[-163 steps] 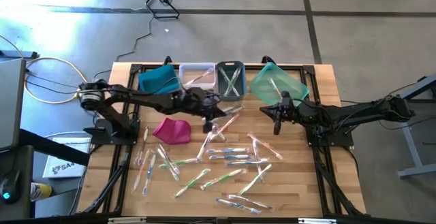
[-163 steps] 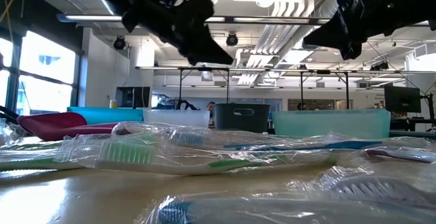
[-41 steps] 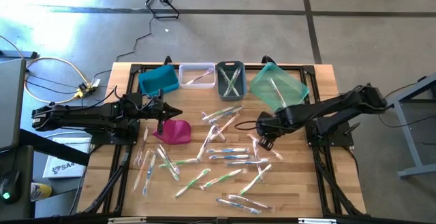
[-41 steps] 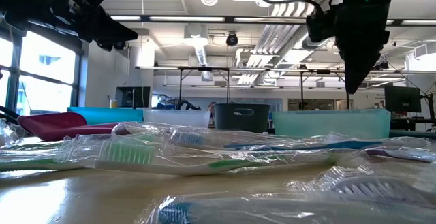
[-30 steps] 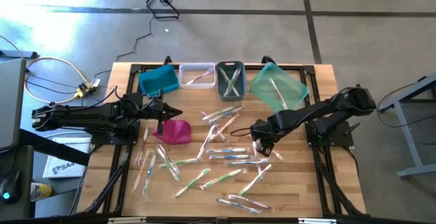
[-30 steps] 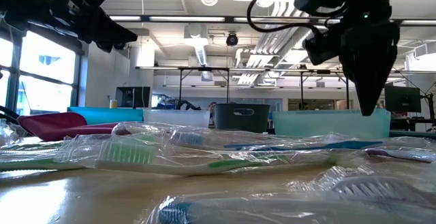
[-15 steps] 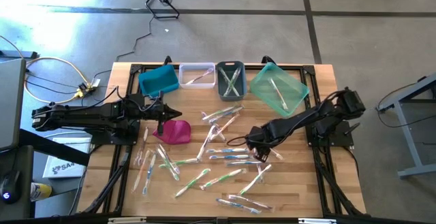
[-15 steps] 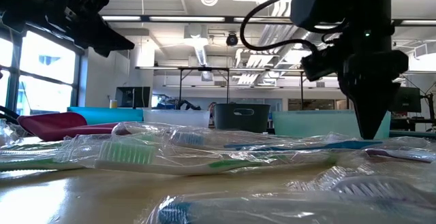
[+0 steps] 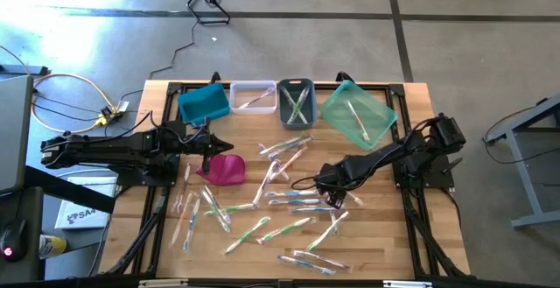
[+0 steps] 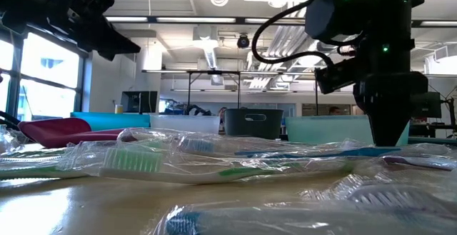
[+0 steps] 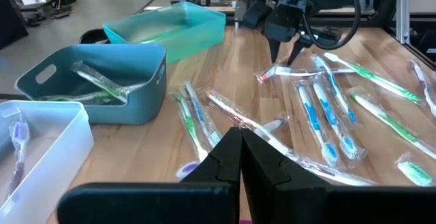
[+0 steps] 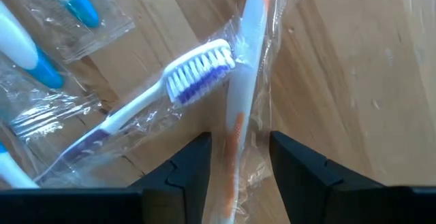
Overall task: Pick & Place Toothbrushes
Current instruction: Put the orange toothbrush into the light blue bin
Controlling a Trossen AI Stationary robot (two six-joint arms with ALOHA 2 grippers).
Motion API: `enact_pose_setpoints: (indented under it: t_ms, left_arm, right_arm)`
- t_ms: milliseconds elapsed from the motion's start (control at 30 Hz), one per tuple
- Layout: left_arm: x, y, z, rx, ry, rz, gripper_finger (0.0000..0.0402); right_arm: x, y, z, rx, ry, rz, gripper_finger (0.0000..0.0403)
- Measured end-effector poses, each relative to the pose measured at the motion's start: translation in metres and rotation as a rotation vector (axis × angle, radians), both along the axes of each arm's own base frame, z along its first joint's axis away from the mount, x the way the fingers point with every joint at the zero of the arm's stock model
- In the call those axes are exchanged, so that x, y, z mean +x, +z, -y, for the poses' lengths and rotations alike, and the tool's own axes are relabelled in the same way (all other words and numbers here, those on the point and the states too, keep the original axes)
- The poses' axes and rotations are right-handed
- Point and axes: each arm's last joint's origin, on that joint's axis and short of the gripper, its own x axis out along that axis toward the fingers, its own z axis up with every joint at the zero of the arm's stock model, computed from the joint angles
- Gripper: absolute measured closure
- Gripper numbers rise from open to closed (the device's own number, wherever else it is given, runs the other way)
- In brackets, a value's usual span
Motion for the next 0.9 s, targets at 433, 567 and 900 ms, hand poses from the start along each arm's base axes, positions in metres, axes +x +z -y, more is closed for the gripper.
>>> enact_pose_setpoints:
  t_ms: [433,567,900]
  left_arm:
    - [-0.0003,-0.0011,0.0001,-0.002,0.000,-0.012,0.0399]
    - [-0.0003,-0.0011,0.0001,-0.002,-0.001,-0.012,0.0399]
    - [-0.0003,-0.0011,0.0001,-0.002,-0.001,-0.012,0.0399]
  right_arm:
    - [-0.0001,0.0000,-0.0001,0.005,0.000,0.002,0.0337]
    - [-0.0002,-0.0003,-0.0001,0.004,0.000,0.001,0.0364]
    - [-0.0033,0.0023,0.0008,-0.001,0.007,-0.017,0.0388]
